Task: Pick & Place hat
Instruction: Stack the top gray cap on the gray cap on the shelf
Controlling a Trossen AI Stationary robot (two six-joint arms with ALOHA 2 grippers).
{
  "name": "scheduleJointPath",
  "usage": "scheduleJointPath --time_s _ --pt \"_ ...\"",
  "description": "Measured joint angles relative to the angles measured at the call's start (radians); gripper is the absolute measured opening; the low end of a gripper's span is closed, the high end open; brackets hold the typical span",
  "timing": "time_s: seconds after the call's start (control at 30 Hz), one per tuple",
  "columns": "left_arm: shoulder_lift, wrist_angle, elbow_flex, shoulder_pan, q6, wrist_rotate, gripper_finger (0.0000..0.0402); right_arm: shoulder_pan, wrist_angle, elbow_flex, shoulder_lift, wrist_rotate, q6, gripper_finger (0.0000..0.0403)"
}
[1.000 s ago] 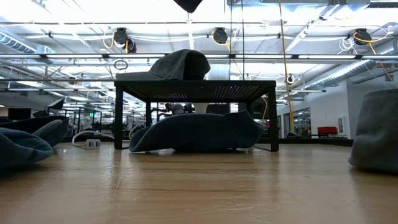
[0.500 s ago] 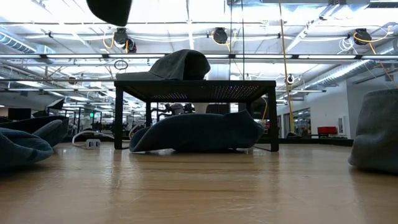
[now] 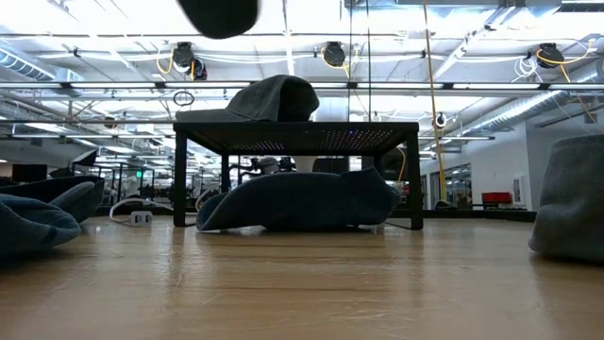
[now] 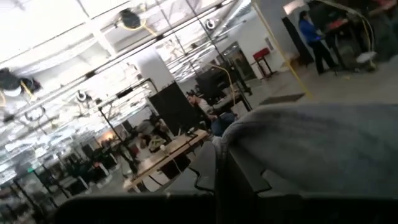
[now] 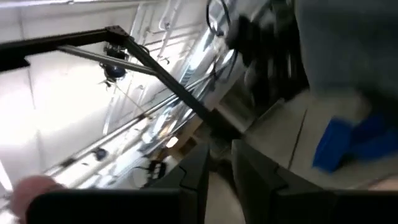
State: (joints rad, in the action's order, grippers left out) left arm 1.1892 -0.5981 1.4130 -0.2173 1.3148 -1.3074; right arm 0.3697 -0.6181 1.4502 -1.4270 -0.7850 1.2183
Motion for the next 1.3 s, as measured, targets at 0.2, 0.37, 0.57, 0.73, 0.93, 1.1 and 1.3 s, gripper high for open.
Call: scheduleJointPath --time_s 0.2,0.37,0.57,0.73,0.93,1.1,1.3 --pt "0.003 0.392 0.133 0.036 -0.242 0.044 0.0012 0.059 0.002 0.0 0.048 0.025 -0.262 0.0064" --pt "0.004 0.719 0.262 0.078 -0.512 0.224 0.0012 0.084 0.005 0.0 0.087 0.027 -0.456 0.0064" --pt "0.003 1.01 0.385 0.188 -0.794 0.618 0.0012 0.113 0.013 0.001 0.091 0.016 -0.28 0.0089" --pt "0.021 1.161 0.457 0.327 -0.95 1.013 0.0012 0.115 0.007 0.001 0.093 -0.004 -0.107 0.0154" --pt "0.072 1.186 0.496 0.466 -1.052 1.449 0.0012 0.115 0.009 0.001 0.092 -0.005 0.148 0.0229" --pt "0.109 1.117 0.499 0.558 -1.115 1.744 0.0012 0.115 0.053 0.001 0.092 -0.016 0.389 0.0254" --pt "0.148 0.972 0.499 0.604 -1.115 1.924 0.0012 0.093 0.269 -0.019 0.092 -0.055 0.495 0.0253"
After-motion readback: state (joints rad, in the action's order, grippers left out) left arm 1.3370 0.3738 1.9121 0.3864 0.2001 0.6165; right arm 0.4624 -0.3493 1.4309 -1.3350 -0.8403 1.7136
